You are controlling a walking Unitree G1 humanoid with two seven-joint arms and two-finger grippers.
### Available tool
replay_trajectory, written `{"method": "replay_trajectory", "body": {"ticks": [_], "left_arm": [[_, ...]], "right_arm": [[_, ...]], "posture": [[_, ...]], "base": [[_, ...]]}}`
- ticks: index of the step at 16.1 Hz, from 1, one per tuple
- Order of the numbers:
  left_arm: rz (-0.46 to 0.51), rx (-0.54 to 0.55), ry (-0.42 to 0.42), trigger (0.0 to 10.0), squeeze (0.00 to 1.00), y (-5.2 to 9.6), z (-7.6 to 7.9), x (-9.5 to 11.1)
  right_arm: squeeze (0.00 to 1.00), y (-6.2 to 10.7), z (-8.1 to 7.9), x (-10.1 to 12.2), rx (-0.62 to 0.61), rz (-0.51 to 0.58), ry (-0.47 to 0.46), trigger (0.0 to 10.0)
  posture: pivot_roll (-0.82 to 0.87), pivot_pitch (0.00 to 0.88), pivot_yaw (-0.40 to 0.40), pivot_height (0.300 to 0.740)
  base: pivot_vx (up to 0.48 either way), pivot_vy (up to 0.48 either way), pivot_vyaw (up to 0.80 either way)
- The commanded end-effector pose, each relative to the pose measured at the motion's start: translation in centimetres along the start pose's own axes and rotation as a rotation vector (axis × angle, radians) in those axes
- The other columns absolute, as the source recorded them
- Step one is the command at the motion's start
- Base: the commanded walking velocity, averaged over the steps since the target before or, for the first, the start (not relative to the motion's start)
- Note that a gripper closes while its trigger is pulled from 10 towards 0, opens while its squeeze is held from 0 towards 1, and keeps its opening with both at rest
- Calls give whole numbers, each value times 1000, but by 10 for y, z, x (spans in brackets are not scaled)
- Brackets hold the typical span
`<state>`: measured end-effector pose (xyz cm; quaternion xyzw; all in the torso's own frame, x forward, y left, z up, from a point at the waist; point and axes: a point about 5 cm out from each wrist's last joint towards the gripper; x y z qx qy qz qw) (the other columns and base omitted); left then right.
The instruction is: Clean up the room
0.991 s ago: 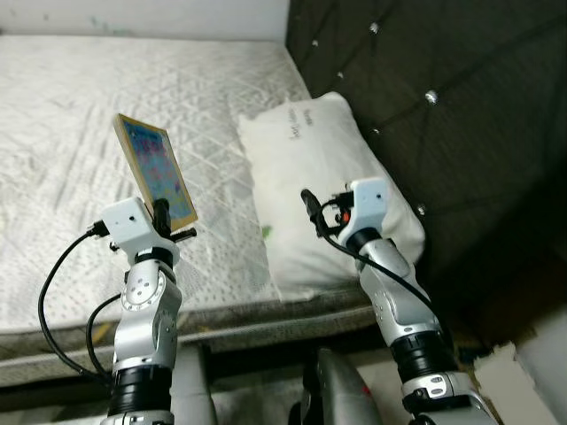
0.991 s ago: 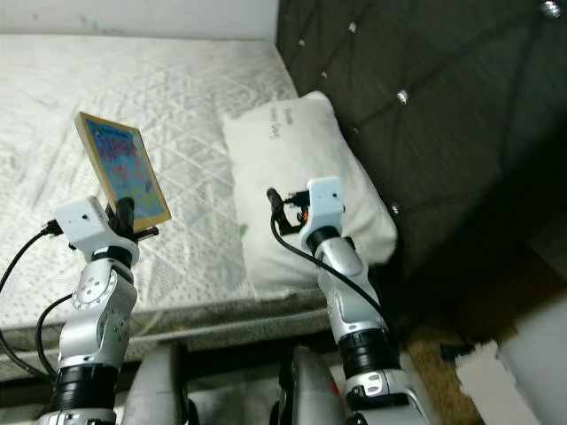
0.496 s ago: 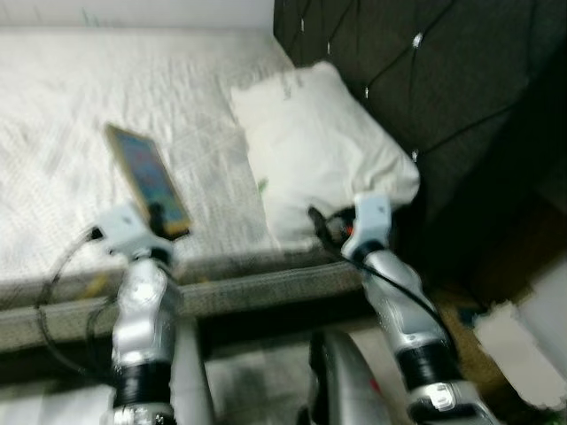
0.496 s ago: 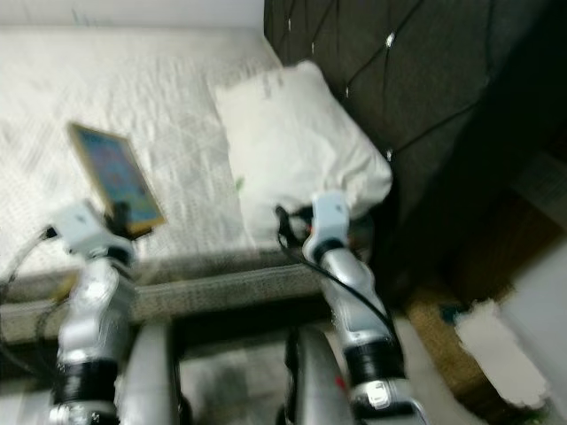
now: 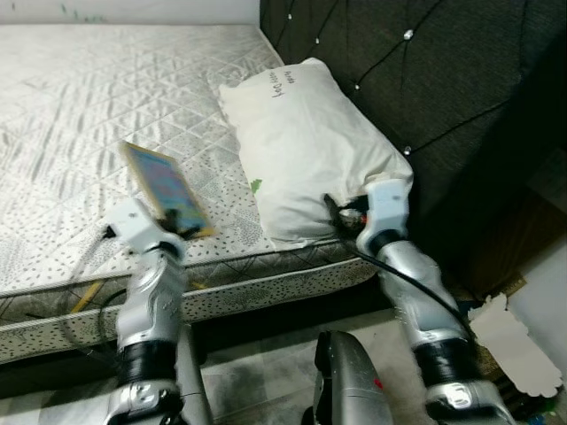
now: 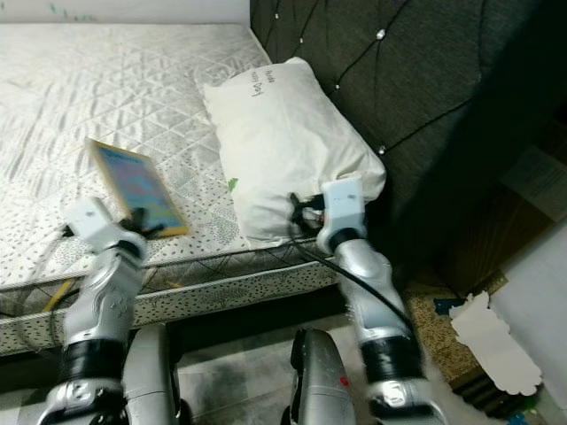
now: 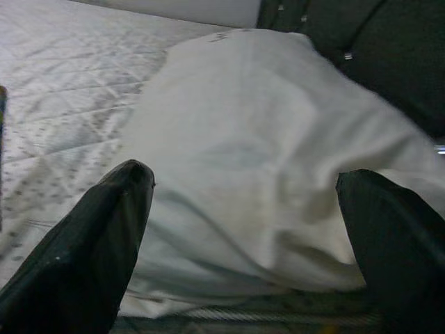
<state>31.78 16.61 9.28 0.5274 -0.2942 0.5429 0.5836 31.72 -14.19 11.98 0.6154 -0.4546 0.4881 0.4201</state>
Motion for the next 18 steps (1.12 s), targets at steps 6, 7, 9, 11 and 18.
{"method": "replay_trajectory", "body": {"ticks": [6,7,9,11,18], "left_arm": [[-197,-200,117,10000,0,-10,38,-4],[-212,-196,123,10000,0,-11,37,-5],[-249,-201,114,10000,0,-15,33,-8],[-265,-180,93,10000,0,-18,26,-5],[-202,-83,68,10000,0,-16,-3,17]], "right_arm": [[0,55,44,1,-86,-83,86,10000],[0,56,47,3,-95,-82,93,10000],[0,60,49,7,-107,-91,101,10000],[0,62,49,8,-102,-104,111,10000],[0,60,50,8,-98,-123,117,10000]], "posture": [[-251,21,-115,563],[-259,23,-119,563],[-267,27,-126,563],[-268,27,-130,563],[-242,33,-147,563]], "base": [[0,0,0],[0,0,0],[0,0,0],[0,0,0],[0,0,0]]}}
Point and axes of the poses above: a point about 5 cm out from each wrist's last joint towards the gripper, its own y axis pointing back from the gripper into the wrist, its own x axis along the axis of the wrist's last joint, z = x × y, and after that the axes turned 14 degrees about -y, right-handed
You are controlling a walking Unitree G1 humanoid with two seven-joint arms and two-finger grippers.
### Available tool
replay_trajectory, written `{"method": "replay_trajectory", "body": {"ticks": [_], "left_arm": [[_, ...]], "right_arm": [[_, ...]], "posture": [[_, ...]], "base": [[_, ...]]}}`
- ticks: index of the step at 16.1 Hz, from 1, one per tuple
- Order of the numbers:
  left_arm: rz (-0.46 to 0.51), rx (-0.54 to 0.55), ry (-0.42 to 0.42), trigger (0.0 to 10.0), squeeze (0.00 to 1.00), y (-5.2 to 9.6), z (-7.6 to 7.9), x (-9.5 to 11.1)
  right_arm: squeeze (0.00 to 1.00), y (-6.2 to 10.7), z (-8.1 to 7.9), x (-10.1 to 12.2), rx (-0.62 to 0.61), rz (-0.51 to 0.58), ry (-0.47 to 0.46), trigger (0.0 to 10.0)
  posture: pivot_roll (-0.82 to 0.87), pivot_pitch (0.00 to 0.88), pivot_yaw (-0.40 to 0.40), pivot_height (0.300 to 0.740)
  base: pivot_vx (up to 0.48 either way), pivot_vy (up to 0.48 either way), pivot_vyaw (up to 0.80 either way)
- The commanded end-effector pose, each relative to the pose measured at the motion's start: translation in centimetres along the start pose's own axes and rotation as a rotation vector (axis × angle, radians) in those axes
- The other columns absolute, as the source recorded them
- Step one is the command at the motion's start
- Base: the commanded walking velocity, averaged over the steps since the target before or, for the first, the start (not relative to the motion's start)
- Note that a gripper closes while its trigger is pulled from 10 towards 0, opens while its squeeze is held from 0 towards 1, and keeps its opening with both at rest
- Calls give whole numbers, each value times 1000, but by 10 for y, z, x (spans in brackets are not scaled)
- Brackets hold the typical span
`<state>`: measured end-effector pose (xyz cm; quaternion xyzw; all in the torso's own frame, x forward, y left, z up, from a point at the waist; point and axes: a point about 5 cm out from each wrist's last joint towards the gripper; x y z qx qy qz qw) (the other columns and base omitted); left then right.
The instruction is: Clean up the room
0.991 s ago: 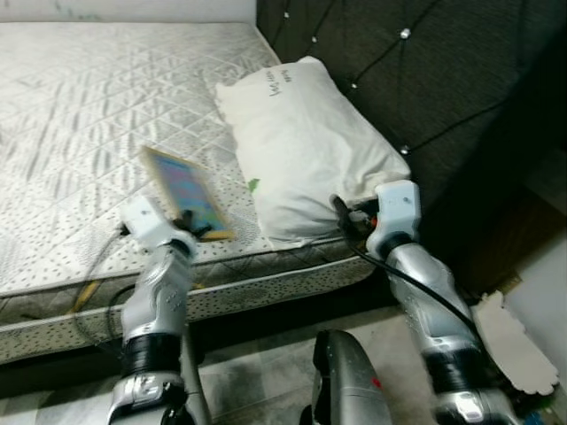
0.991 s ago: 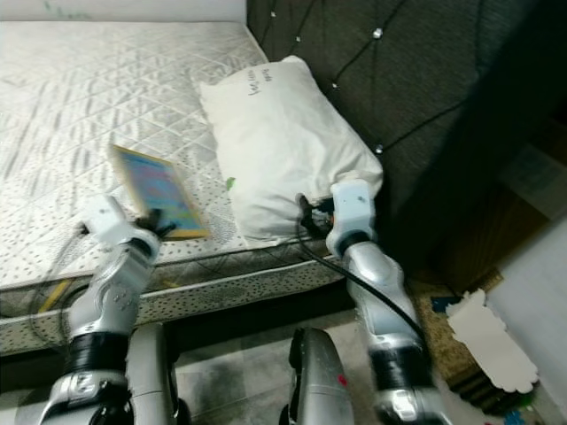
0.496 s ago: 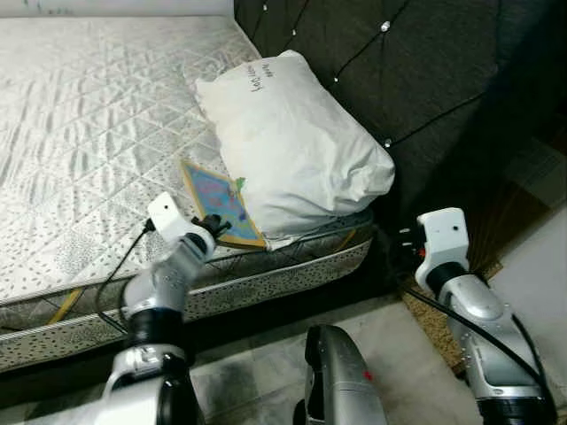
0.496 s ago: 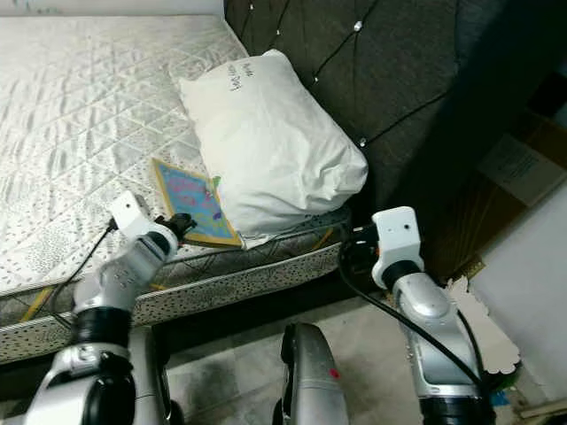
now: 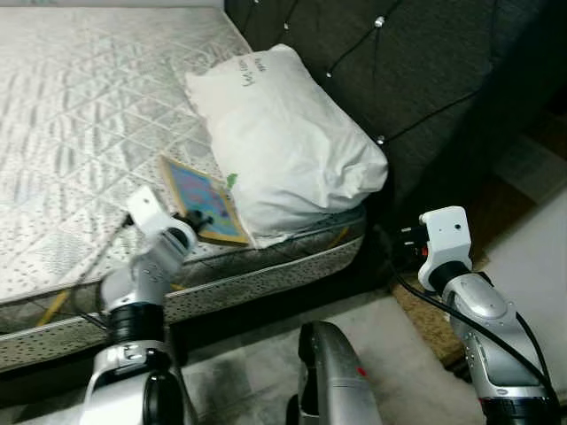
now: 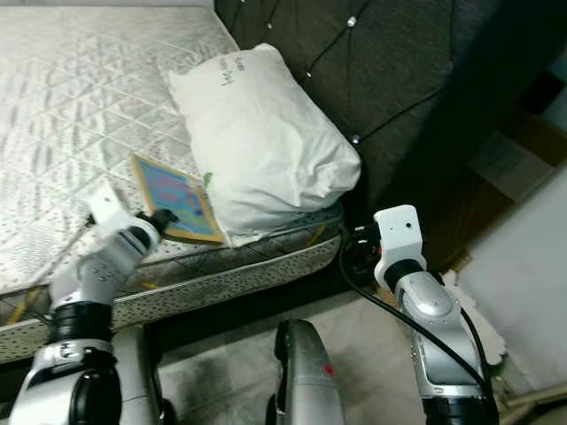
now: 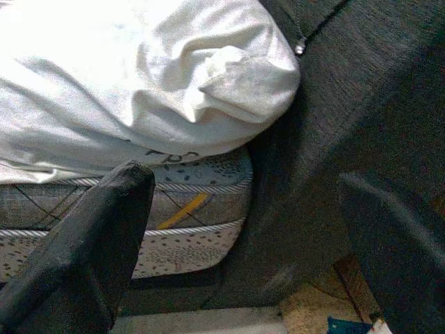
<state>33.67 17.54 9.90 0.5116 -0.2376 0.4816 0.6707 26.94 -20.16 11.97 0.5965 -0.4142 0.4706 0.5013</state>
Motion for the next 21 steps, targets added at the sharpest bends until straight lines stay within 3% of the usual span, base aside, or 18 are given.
{"method": "replay_trajectory", "body": {"ticks": [1,4,6,10,11,12,13,21], "left_arm": [[21,15,-7,10000,0,2,-4,7],[29,32,-18,10000,0,4,-13,15],[3,26,-26,10000,0,2,-15,10],[-47,-28,-31,10000,0,-13,-12,5],[-63,-45,-25,10000,161,-18,-12,5],[-69,-45,-25,10000,678,-20,-12,6],[-71,-53,-25,10000,933,-22,-11,7],[-111,-124,-39,10000,1000,-31,-1,0]], "right_arm": [[0,-1,2,5,-4,6,11,10000],[0,-2,3,4,-15,9,7,10000],[0,-3,0,3,-12,9,5,10000],[0,-6,-1,6,-12,17,6,10000],[0,-7,-2,6,-11,20,7,10000],[0,-8,-3,7,-9,23,8,10000],[0,-9,-3,8,-6,26,10,10000],[0,-17,-10,13,16,40,12,10000]], "posture": [[-242,32,-146,563],[-230,31,-139,563],[-233,31,-137,563],[-241,23,-143,563],[-243,20,-145,563],[-248,16,-148,563],[-251,13,-148,563],[-245,0,-159,563]], "base": [[0,0,0],[0,0,0],[0,0,0],[0,0,0],[0,0,0],[0,0,0],[0,0,0],[0,0,0]]}}
Point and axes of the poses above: a point about 5 cm out from each wrist's last joint towards the gripper, its own y axis pointing back from the gripper into the wrist, its own x axis along the axis of the wrist's last joint, z = x × y, and after that the axes turned 14 degrees about -y, right-handed
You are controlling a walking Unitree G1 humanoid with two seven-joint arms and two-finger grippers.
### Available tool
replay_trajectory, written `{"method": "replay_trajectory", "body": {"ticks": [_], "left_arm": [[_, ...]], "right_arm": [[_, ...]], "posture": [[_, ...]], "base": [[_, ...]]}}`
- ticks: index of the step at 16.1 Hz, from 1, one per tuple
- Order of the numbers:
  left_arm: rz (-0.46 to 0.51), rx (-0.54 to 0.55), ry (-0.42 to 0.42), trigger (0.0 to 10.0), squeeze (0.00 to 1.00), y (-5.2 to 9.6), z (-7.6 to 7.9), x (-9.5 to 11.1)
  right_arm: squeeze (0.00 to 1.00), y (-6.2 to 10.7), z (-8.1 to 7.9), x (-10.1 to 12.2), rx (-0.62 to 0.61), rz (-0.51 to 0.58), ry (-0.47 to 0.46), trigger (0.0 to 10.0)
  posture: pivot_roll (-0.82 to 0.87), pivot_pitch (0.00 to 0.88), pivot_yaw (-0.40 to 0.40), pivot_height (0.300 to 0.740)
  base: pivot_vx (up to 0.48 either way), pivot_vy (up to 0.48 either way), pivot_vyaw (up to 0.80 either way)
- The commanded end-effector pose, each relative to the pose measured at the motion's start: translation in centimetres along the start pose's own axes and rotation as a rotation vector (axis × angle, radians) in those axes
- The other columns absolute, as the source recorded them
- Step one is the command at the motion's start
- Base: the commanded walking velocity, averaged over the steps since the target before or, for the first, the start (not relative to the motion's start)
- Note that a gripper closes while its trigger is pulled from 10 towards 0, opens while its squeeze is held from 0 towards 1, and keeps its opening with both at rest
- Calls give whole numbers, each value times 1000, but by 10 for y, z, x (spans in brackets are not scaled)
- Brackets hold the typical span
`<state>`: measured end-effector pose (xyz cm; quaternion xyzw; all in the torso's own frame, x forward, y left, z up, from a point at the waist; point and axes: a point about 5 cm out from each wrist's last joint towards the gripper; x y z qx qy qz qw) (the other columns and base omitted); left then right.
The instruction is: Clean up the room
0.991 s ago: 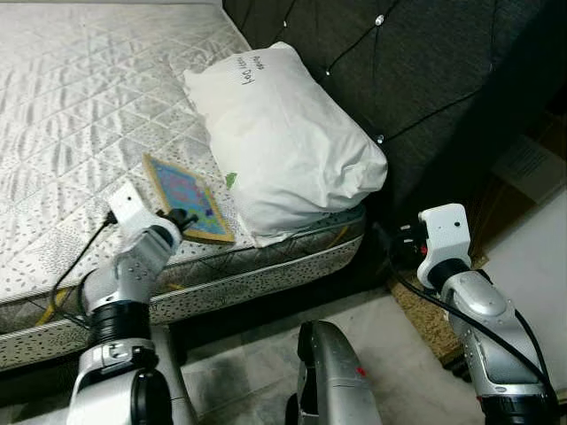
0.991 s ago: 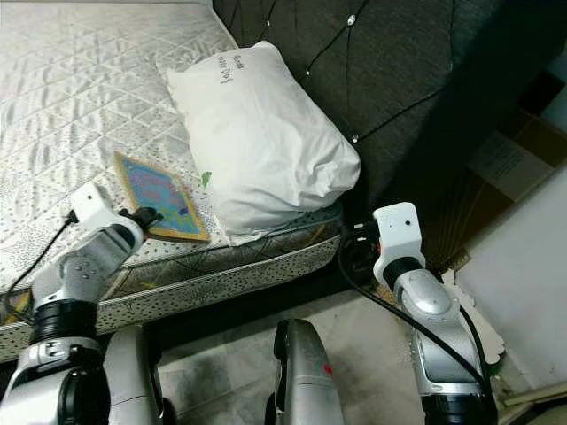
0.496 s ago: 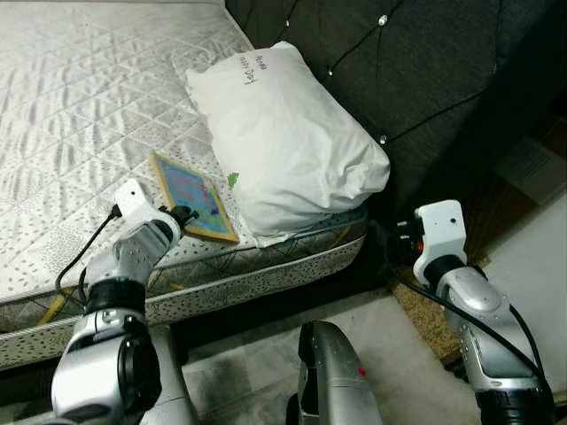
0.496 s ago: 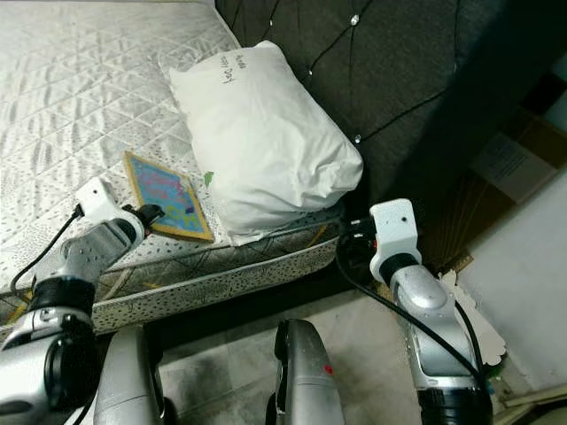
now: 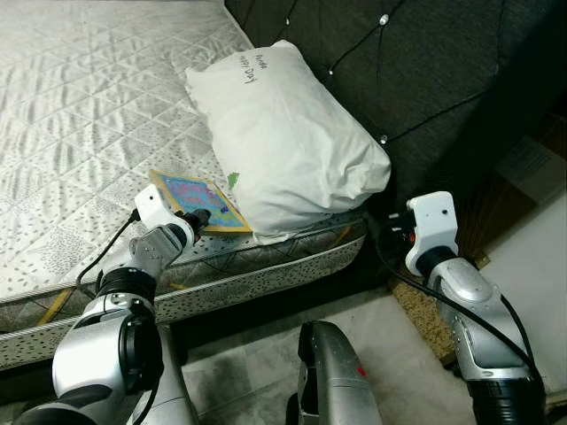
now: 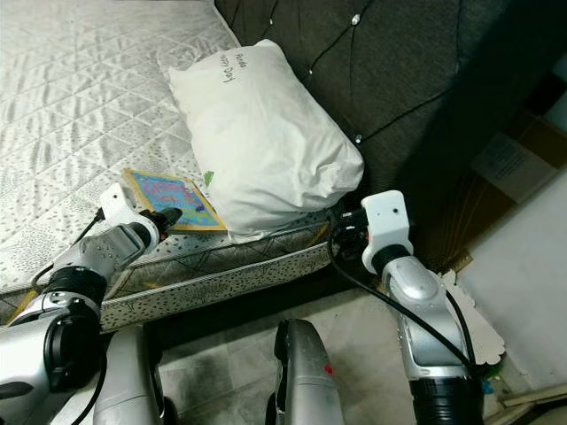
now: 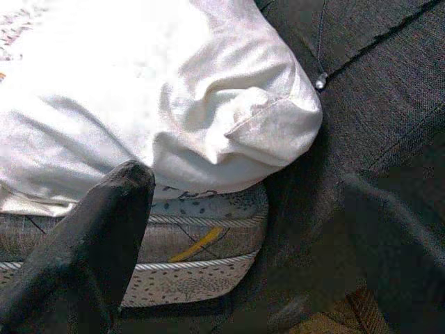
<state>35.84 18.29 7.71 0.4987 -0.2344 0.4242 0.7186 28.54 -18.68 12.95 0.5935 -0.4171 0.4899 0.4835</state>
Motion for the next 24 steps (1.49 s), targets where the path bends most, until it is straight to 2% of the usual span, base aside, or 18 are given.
{"method": "replay_trajectory", "body": {"ticks": [1,3,7,11,12,13,14,15,18,19,20,23,24], "left_arm": [[8,-33,-24,10000,1000,-2,10,6],[16,-31,-38,10000,1000,-2,7,10],[44,17,-45,10000,1000,2,-10,18],[48,26,-49,10000,1000,3,-12,20],[74,87,-51,10000,1000,10,-31,28],[84,110,-53,10000,1000,13,-39,31],[84,110,-53,10000,1000,13,-39,31],[100,150,-55,10000,1000,17,-50,36],[124,208,-58,10000,1000,24,-64,44],[131,230,-75,10000,1000,26,-69,46],[142,262,-112,10000,957,28,-73,49],[227,344,-239,10000,961,28,-68,57],[271,308,-322,10000,957,22,-48,52]], "right_arm": [[0,-2,3,0,-14,-1,6,10000],[0,-3,3,1,-13,2,10,10000],[0,-4,1,0,-7,6,14,10000],[0,-5,1,0,-6,6,14,10000],[0,-8,-3,-1,7,7,12,10000],[0,-10,-5,-1,12,7,11,10000],[0,-10,-5,-1,12,7,11,10000],[0,-11,-7,-2,17,9,9,10000],[0,-13,-8,-2,17,11,6,10000],[0,-13,-8,-2,16,12,4,10000],[0,-14,-9,-3,15,14,1,10000],[0,-18,-13,-3,14,26,-13,10000],[0,-21,-16,-3,13,33,-25,10000]], "posture": [[-245,0,-159,563],[-245,0,-159,563],[-239,0,-161,563],[-239,0,-161,563],[-211,0,-170,563],[-209,0,-170,563],[-209,0,-170,563],[-206,0,-167,563],[-203,0,-162,563],[-200,0,-158,563],[-198,0,-156,563],[-180,0,-141,563],[-172,0,-138,563]], "base": [[0,0,0],[0,0,0],[0,0,0],[0,0,0],[0,0,0],[0,0,0],[0,0,0],[0,0,0],[0,0,0],[0,0,0],[0,0,0],[0,0,0],[0,0,0]]}}
Point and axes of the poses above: a point about 5 cm out from each wrist's last joint towards the gripper, its own y axis pointing back from the gripper into the wrist, its own x axis along the axis of the wrist's last joint, z = x × y, and after that the axes turned 14 degrees about -y, right-handed
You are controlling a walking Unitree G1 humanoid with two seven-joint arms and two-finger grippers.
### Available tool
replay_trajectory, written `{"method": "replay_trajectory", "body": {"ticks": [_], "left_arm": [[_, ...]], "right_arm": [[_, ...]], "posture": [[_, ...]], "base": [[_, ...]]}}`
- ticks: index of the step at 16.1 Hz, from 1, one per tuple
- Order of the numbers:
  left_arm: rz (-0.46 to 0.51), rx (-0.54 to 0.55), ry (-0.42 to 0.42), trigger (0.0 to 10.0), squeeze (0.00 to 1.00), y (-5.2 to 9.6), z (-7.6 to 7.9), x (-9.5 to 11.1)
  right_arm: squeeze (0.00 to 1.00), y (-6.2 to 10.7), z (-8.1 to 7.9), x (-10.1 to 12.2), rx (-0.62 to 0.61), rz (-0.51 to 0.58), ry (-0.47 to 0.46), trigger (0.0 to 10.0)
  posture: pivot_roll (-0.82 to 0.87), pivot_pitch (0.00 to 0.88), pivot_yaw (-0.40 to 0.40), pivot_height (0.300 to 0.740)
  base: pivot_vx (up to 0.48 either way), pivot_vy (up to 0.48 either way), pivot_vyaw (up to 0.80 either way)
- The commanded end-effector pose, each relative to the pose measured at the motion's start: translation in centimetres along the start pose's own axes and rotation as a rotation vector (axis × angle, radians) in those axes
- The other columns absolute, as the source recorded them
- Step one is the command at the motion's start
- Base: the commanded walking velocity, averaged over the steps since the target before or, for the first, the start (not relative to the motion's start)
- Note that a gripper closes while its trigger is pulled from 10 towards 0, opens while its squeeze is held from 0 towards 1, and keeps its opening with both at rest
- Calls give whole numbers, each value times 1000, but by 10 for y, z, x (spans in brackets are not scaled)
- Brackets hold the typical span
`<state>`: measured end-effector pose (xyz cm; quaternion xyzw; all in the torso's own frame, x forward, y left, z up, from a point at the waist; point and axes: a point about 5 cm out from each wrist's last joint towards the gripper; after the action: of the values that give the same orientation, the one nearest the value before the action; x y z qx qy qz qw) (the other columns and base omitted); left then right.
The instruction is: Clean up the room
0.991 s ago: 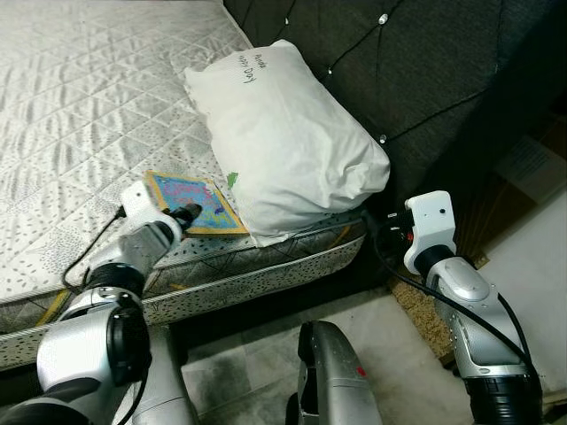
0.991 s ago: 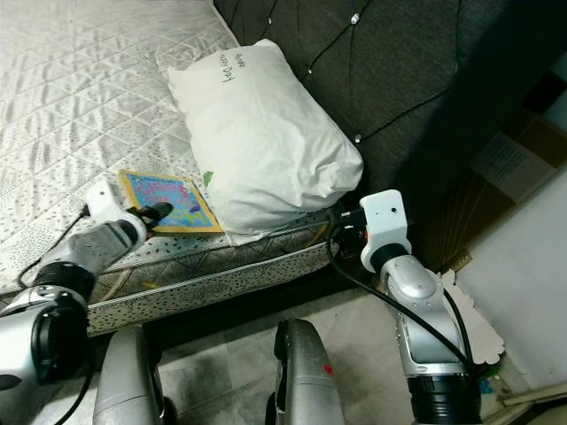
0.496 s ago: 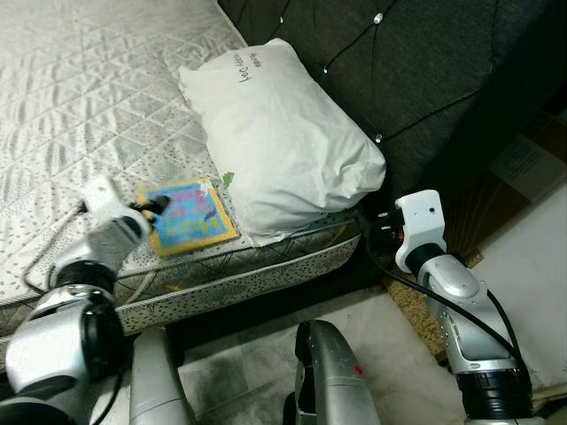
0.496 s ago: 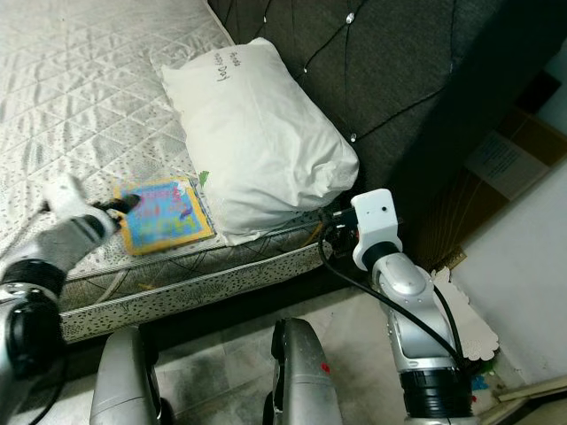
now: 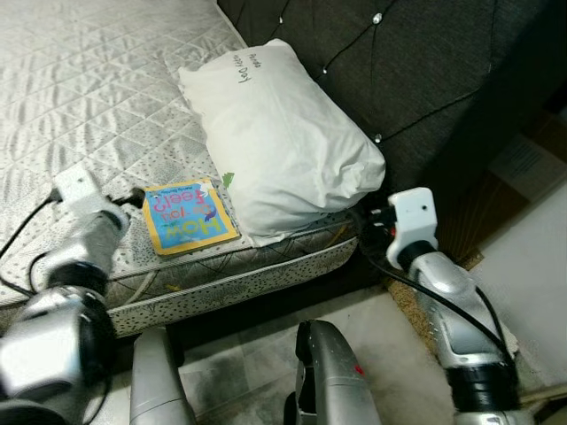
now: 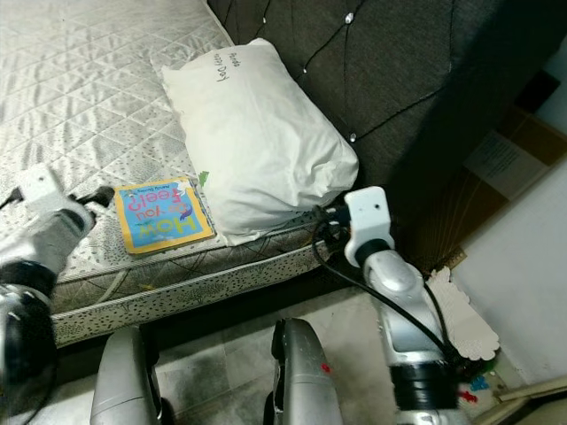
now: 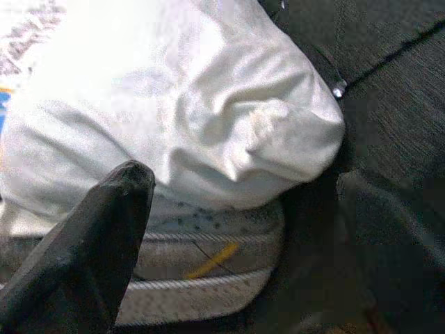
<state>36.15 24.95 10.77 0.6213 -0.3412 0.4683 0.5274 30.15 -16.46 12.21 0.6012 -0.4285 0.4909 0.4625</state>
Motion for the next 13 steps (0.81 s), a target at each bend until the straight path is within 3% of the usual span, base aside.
{"method": "replay_trajectory", "body": {"ticks": [1,2,4,7,8,9,10,13], "left_arm": [[36,-71,-64,10000,941,2,29,0],[38,-82,-67,10000,941,3,33,0],[83,-164,-88,10000,929,12,70,-6],[111,-148,-52,10000,925,24,89,-16],[118,-101,-14,10000,875,35,91,-24],[113,-68,17,10000,502,42,92,-29],[89,-36,65,10000,24,48,93,-37],[-86,17,199,10000,0,64,105,-72]], "right_arm": [[0,-3,-2,1,-6,11,-4,10000],[0,-4,-3,1,-5,12,-6,10000],[0,-8,-11,1,3,22,-23,10000],[0,-10,-14,0,-1,32,-36,10000],[0,-11,-14,-1,-11,35,-42,10000],[0,-11,-14,-1,-13,36,-44,10000],[0,-11,-16,-2,-13,34,-46,10000],[0,-15,-20,-1,-2,37,-50,10000]], "posture": [[-165,0,-135,563],[-165,0,-135,563],[-158,0,-115,563],[-153,0,-102,563],[-152,0,-99,563],[-144,0,-99,563],[-144,0,-99,563],[-136,0,-104,563]], "base": [[0,0,0],[0,0,0],[0,0,0],[0,0,0],[0,0,0],[0,0,0],[0,0,0],[0,0,0]]}}
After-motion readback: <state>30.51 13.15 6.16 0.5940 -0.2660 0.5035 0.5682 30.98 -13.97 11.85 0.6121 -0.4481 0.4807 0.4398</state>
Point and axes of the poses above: a point about 5 cm out from each wrist's last joint towards the gripper, its own y axis pointing back from the gripper into the wrist, its own x axis along the axis of the wrist's last joint, z = x × y, and after that the axes turned 14 degrees about -y, right-handed
